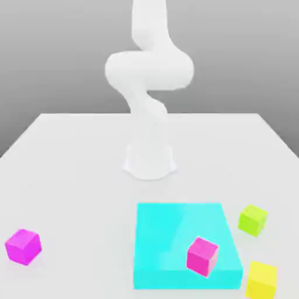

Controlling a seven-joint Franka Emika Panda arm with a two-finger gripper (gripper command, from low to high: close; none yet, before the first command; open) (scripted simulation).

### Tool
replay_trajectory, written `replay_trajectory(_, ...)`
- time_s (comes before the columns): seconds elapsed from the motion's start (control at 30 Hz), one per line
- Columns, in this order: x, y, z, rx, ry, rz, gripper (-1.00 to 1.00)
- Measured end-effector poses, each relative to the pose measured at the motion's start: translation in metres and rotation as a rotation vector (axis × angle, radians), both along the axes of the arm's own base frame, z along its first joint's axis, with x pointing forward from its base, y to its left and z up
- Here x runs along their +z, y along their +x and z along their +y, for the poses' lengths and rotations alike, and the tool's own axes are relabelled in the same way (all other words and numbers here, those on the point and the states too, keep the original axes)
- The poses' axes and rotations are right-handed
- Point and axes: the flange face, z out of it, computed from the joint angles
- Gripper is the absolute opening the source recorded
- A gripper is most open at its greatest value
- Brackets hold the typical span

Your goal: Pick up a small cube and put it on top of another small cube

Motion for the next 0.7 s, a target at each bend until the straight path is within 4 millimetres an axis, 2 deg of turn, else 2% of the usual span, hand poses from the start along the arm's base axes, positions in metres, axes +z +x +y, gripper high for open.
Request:
replay_trajectory(0.17, -0.071, 0.058, 0.034, 0.185, -0.065, 0.125, 0.0)
replay_trajectory(0.37, -0.166, 0.105, 0.082, 0.401, -0.147, 0.261, 0.0)
replay_trajectory(0.53, -0.253, 0.123, 0.125, 0.583, -0.222, 0.369, 0.0)
replay_trajectory(0.7, -0.343, 0.122, 0.172, 0.778, -0.307, 0.472, 0.0)
